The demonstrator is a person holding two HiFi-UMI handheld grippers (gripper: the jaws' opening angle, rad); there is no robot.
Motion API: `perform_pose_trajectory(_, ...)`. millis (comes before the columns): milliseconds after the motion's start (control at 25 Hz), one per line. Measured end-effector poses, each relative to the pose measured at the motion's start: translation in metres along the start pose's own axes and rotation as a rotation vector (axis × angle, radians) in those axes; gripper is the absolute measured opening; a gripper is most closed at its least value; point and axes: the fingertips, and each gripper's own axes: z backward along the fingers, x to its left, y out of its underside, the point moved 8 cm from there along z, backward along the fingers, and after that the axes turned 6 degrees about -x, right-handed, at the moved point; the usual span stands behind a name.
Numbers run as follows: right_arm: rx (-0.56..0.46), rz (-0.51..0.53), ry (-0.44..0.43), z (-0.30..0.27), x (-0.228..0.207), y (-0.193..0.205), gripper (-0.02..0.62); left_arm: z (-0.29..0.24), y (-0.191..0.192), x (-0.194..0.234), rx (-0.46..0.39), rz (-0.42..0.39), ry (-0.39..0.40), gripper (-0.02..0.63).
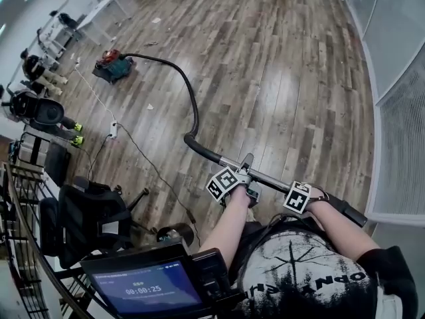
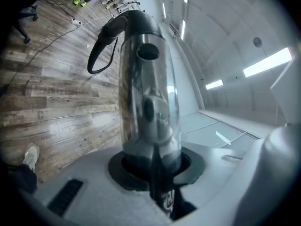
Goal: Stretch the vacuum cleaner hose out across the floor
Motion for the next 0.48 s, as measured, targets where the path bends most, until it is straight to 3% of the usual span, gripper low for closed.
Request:
perform_pose_trajectory(280, 0.000, 0.010, -0.037, 0.010, -0.003, 0.092, 0.058, -0.012, 0.092, -0.003, -0.044, 0.010, -0.020, 0.080)
perform_pose_trajectory(480, 0.004, 0.006, -0.049, 0.021, -0.007, 0.139, 0.058, -0.022, 0.138, -0.010, -0.028, 0.014, -0.036, 0.080)
